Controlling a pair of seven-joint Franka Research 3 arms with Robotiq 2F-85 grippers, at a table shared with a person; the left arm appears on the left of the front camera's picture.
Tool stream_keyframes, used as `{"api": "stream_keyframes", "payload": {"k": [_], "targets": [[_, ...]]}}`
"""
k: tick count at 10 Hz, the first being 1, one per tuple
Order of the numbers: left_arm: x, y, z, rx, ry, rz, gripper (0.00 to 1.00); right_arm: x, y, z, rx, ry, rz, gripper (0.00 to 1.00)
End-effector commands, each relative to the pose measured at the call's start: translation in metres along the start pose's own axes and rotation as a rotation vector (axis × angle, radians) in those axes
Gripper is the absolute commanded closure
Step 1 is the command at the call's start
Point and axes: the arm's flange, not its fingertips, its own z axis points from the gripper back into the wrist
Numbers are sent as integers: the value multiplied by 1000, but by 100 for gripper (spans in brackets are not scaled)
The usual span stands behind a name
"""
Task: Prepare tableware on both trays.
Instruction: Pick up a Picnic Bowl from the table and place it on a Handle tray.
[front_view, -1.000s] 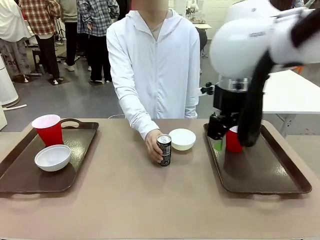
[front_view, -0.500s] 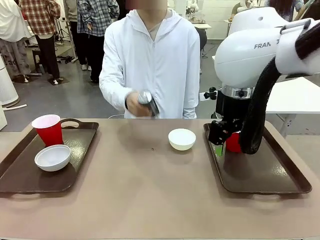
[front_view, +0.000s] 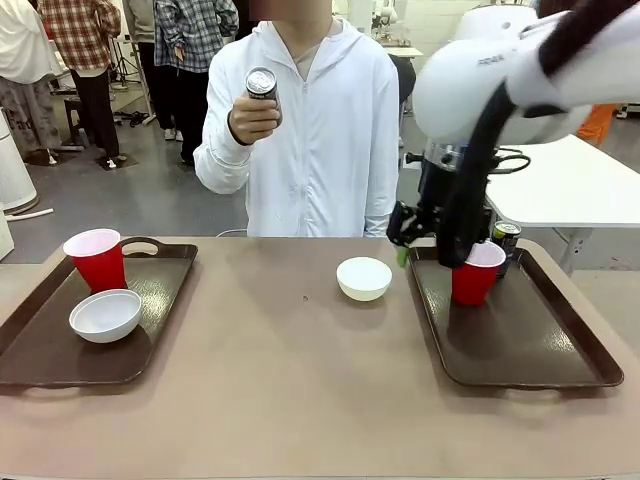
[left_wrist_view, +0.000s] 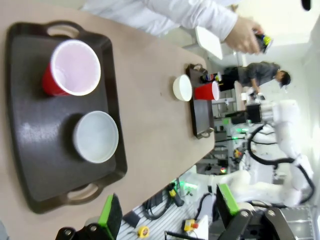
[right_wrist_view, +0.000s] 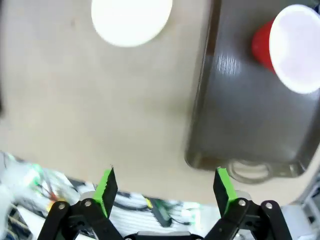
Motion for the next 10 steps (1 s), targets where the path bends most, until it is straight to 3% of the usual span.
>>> {"api": "stream_keyframes", "payload": {"k": [1,2,5,10], "targets": [[-1,-2,2,-13,-4,-3,0,67,23,-6,-2,-8,-138,0],[-1,-2,2,-13,-4,-3,0,103,28,-3,0,-20,-176,0],[-1,-2,2,-13,-4,-3,0,154,35,-9,-61,-14,-196,0],[-1,-2,2,-13,-4,-3,0,150,27,-17,-21,-25,-178,0]]}}
